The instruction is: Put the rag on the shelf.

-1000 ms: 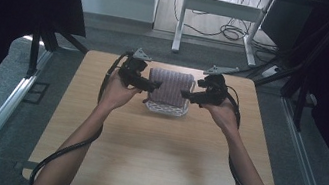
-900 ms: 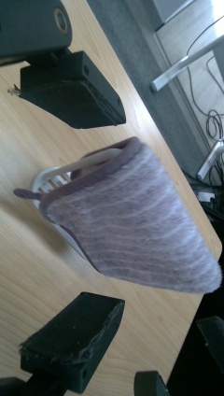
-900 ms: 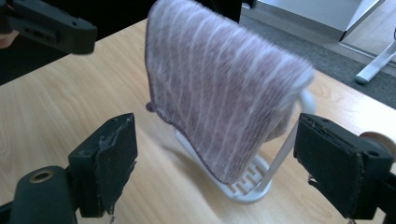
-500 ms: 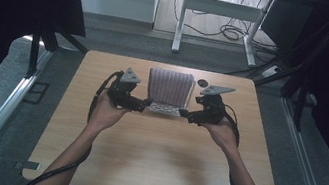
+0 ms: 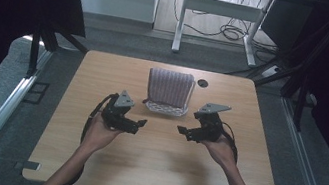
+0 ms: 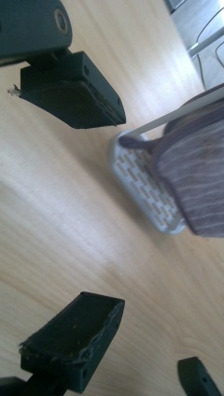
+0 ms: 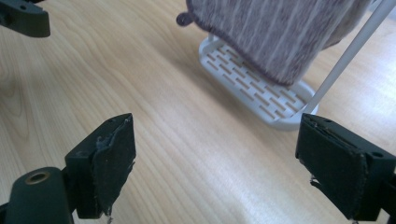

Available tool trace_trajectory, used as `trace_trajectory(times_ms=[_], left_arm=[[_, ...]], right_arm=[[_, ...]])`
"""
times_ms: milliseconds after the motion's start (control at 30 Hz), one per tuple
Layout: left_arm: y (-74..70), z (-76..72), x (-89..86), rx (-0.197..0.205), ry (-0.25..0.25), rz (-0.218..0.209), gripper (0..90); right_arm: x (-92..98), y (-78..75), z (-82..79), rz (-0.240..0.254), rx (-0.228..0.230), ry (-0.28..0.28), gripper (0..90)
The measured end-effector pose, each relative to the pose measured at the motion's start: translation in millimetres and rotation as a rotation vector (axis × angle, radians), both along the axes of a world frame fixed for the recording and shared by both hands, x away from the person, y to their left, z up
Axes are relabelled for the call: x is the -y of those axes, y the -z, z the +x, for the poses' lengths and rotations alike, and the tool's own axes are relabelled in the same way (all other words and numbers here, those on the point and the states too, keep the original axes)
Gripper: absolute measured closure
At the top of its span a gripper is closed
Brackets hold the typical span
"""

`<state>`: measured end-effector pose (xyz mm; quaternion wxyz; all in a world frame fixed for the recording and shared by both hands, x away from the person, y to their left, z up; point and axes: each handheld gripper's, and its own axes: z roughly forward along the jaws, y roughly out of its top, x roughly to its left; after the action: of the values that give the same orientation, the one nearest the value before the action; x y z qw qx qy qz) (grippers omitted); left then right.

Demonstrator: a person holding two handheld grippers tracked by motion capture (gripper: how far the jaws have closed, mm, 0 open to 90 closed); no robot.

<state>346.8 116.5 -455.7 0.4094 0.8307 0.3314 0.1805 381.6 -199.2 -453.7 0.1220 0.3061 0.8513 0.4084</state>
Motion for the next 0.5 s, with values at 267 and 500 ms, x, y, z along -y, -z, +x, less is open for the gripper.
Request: trace_trajectory(times_ms=[267, 500], left_arm=[[23.8, -14.0, -0.1, -0.023, 0.008, 0.000, 10.9], [47.4, -22.8, -0.3, -0.057, 0.004, 0.000, 10.9]], right_arm=[[-1.0, 21.7, -11.8, -0.015, -0.023, -0.013, 11.9], [-2.2, 40.0, -18.5, -0.028, -0.050, -0.023, 9.4]])
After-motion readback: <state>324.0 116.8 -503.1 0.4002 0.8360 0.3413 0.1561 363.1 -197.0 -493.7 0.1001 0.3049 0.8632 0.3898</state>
